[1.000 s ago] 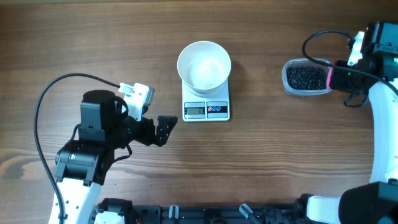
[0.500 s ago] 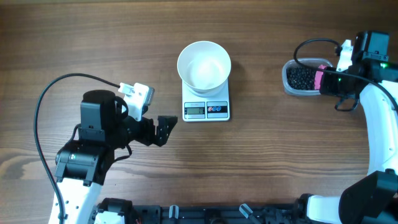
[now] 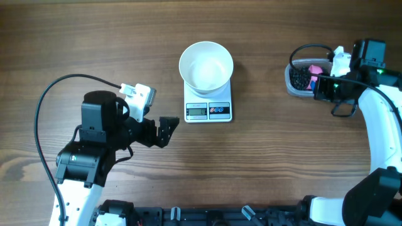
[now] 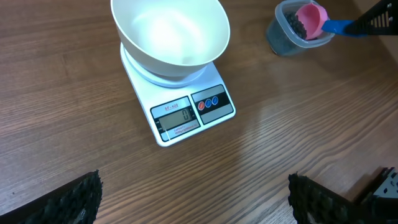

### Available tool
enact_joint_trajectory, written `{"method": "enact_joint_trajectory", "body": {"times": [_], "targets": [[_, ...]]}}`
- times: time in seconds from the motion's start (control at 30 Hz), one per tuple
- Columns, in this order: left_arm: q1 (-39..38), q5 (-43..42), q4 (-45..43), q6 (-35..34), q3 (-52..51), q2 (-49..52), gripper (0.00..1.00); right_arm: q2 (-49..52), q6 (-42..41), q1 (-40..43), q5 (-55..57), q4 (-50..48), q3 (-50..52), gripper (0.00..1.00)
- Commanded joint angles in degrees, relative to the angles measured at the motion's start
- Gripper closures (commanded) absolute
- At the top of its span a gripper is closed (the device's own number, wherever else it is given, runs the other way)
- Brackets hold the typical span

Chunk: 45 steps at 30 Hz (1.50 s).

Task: Scoop item into bowl and weigh 150g on scale
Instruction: 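Scoop black beans from the tub with the right gripper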

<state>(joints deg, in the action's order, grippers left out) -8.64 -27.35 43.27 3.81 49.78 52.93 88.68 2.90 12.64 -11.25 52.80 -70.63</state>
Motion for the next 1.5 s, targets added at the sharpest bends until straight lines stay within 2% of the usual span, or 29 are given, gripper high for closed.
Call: {"method": "enact_joint_trajectory", "body": {"times": [0.0,0.27,0.4,1.1,1.47], "targets": [[-0.2,-1.1,-0.2,0.3,0.0,0.1,0.00,1.0,0.5,0.0,-4.9,0.5,1.0,0.96],[-0.2,-1.1,-0.1,0.3,0.0,0.1,0.00,1.0,-0.1,0.0,-5.1,-1.0,5.7,0.96],[-0.2,-1.1,-0.2,0.3,0.0,0.1,0.00,1.0,-3.4,0.0,-5.4,-3.4,5.6,0.96],[-0.2,-1.1,-0.2,0.3,0.0,0.1,0.00,1.0,-2.9,10.0,-25.9,-4.7,8.5,0.96],[-0.2,-1.1,-0.2,0.3,0.0,0.1,0.00,1.0,-4.6,11.0,-27.4,-3.7,8.5,0.96]]}}
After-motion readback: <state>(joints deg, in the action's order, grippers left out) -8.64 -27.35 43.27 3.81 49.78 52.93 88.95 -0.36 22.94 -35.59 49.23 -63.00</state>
